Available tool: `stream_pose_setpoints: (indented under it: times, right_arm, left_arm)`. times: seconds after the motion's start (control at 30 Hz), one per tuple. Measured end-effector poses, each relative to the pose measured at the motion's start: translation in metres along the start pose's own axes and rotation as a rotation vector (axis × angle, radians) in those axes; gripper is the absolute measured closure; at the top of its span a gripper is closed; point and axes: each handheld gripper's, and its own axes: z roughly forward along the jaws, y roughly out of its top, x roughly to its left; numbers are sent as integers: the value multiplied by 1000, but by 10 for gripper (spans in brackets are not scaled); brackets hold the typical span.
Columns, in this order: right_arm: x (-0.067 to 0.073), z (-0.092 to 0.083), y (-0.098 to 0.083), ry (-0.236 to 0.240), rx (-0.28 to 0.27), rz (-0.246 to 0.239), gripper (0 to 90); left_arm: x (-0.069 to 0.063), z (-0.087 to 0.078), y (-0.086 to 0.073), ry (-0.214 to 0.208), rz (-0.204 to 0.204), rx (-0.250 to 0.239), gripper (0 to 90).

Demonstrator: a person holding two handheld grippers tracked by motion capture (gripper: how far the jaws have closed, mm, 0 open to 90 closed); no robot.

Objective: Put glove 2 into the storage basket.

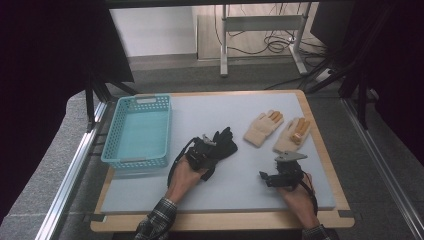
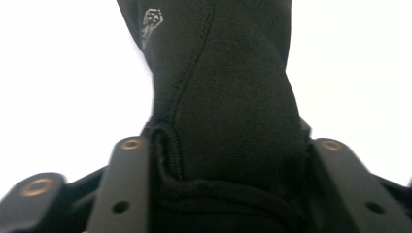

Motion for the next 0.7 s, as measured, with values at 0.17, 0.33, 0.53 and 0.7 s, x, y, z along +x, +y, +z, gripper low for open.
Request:
stream_pose_setpoints:
  times: [0.17,0.33,0.53,0.7]
  right_arm:
    - [0,0,0,1,0,0,149]
    - [0,0,0,1,0,1,149]
    - [0,0,0,1,0,1,149]
    - [0,0,0,2,1,3,149]
  left_arm:
    - [1,-3,4,19,-13,11,651]
    - [6,-9,8,6,-41,-20,651]
    - [7,-25,14,-5,-42,-42,646]
    - [8,-40,22,12,-27,-58,642]
